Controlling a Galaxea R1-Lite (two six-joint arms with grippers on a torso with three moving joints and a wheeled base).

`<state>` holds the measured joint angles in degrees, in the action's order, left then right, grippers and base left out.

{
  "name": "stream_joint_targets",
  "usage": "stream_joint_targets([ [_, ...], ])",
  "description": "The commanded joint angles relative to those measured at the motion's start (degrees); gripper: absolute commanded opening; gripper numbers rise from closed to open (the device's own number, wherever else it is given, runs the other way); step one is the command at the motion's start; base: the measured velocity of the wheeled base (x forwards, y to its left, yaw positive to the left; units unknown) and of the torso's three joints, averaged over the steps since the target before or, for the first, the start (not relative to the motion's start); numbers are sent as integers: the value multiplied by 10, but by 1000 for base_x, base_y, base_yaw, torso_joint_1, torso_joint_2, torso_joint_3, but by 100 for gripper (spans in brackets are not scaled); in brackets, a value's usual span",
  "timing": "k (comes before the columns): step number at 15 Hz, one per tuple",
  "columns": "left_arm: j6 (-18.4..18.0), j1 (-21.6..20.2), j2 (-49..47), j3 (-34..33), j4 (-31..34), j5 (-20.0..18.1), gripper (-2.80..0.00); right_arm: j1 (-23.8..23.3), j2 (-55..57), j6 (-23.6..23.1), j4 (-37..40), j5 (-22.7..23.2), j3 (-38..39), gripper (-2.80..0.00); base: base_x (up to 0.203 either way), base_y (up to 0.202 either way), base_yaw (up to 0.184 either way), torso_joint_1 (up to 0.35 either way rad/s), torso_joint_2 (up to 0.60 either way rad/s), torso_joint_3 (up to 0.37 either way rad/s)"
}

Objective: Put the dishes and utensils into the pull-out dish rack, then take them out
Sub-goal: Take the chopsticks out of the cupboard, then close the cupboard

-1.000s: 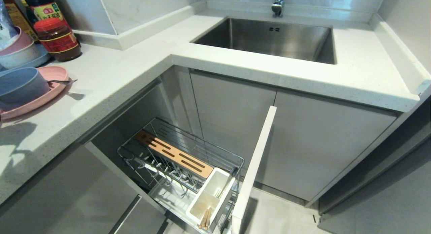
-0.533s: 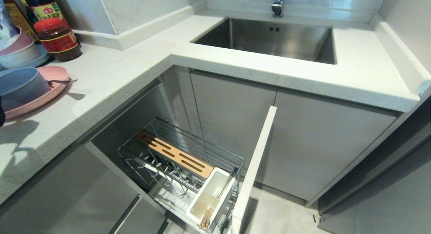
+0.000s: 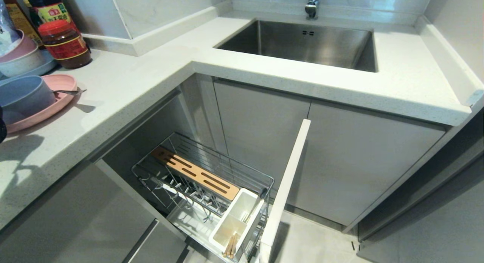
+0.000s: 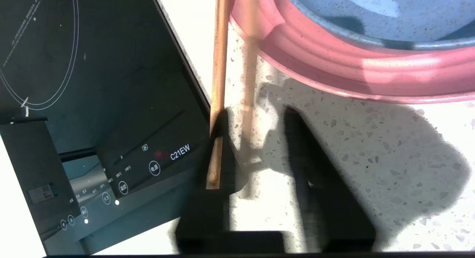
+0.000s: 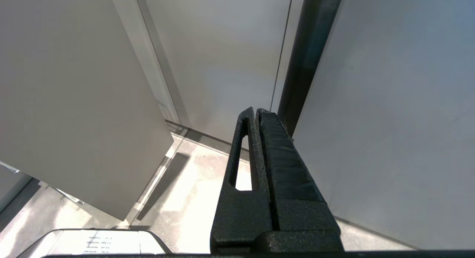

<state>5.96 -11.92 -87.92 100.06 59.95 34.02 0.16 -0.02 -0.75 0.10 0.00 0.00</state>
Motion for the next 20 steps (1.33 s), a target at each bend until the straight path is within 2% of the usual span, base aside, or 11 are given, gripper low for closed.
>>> stream_joint_targets([
  [1,1,0,-1,0,3,2,0,0,0,0,0,0,0,-280,0,0,0,0,0,0],
  [8,2,0,15,2,-3,1,0,0,0,0,0,0,0,-280,0,0,0,0,0,0],
  [10,3,4,37,-4,-31,0,0,0,0,0,0,0,0,-280,0,0,0,0,0,0],
  [11,3,4,50,-5,-35,0,-280,0,0,0,0,0,0,-280,0,0,0,0,0,0],
  [13,6,3,80,-4,-45,1,-280,0,0,0,0,0,0,-280,0,0,0,0,0,0],
  [15,11,3,99,-4,-86,3,-280,0,0,0,0,0,0,-280,0,0,0,0,0,0],
  [18,35,8,126,-3,-198,1,-280,0,0,0,0,0,0,-280,0,0,0,0,0,0],
  [20,50,35,142,-7,-278,0,-280,0,0,0,0,0,0,-280,0,0,0,0,0,0],
])
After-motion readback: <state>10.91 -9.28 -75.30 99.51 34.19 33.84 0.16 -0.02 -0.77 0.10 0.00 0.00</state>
